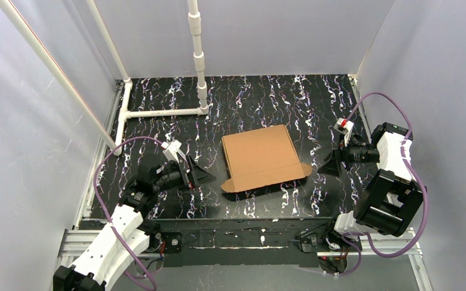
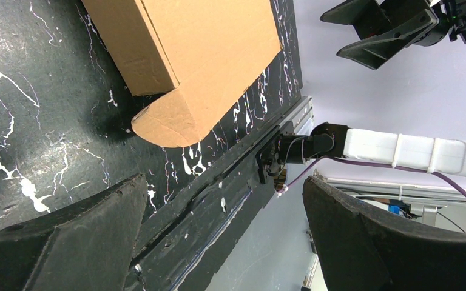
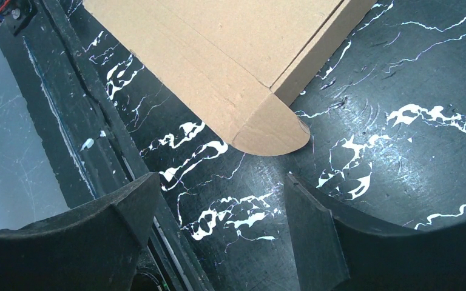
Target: Fold the paper box
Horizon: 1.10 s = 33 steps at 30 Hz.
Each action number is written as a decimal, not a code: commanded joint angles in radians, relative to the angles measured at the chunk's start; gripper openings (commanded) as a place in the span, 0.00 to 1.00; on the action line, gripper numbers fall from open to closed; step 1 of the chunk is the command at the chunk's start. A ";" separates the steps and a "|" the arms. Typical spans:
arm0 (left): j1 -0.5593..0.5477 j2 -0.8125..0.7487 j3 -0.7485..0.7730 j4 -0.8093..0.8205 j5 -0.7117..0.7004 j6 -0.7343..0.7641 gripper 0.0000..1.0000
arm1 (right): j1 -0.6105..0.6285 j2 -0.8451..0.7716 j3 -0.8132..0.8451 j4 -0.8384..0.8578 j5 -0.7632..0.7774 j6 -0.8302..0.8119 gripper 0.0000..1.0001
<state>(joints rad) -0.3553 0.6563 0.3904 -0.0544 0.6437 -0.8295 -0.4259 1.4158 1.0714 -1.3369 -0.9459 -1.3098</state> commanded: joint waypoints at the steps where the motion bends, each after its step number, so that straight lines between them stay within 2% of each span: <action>1: 0.006 -0.020 0.039 -0.010 0.008 0.020 0.98 | -0.004 -0.012 0.025 -0.025 -0.031 -0.014 0.83; 33: 0.007 -0.076 0.056 -0.059 0.008 -0.010 0.98 | 0.005 -0.023 0.038 -0.070 -0.044 -0.064 0.83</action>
<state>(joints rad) -0.3550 0.5961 0.4240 -0.1135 0.6430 -0.8299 -0.4244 1.4155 1.0714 -1.3636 -0.9539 -1.3361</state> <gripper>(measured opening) 0.983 0.831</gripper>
